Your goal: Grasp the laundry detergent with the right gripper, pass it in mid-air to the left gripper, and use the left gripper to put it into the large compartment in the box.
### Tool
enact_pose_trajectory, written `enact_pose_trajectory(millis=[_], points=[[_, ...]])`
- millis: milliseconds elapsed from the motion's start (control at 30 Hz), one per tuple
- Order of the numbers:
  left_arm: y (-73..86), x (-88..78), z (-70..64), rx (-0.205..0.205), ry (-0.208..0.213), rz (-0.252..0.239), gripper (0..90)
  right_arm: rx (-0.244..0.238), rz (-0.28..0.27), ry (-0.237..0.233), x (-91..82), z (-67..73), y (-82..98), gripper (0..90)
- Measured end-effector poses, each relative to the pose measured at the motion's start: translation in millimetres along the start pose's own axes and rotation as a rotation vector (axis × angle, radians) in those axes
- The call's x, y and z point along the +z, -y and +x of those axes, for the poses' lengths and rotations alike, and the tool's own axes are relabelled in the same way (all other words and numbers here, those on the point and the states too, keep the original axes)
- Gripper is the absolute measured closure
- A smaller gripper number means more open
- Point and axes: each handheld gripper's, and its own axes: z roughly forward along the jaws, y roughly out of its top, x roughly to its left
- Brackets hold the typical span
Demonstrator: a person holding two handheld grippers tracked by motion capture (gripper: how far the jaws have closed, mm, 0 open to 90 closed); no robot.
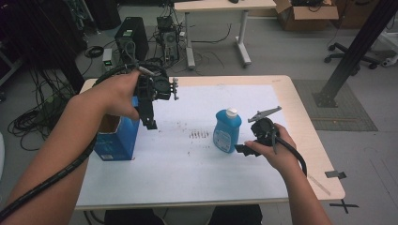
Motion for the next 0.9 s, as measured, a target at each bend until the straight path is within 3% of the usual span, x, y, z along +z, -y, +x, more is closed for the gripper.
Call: enact_pose_trajectory(millis=[200, 267, 400, 900], points=[[-2.0, 1.3, -0.7, 0.005, 0.004, 0.000, 0.2, -0.028, -0.079, -0.016, 10.0, -3.8, 5.3, 2.9], [-2.6, 1.2, -0.5, 0.009, 0.003, 0.005, 0.2, -0.066, -0.130, -0.026, 17.5, -1.1, 8.0, 2.3], [-2.5, 1.1, -0.2, 0.007, 0.000, 0.010, 0.2, -0.084, -0.150, -0.024, 25.5, 0.2, 9.9, 2.4], [0.2, 0.2, -5.4, 0.012, -0.005, 0.003, 0.2, -0.076, -0.290, -0.032, 46.6, -4.6, 17.0, 1.4]])
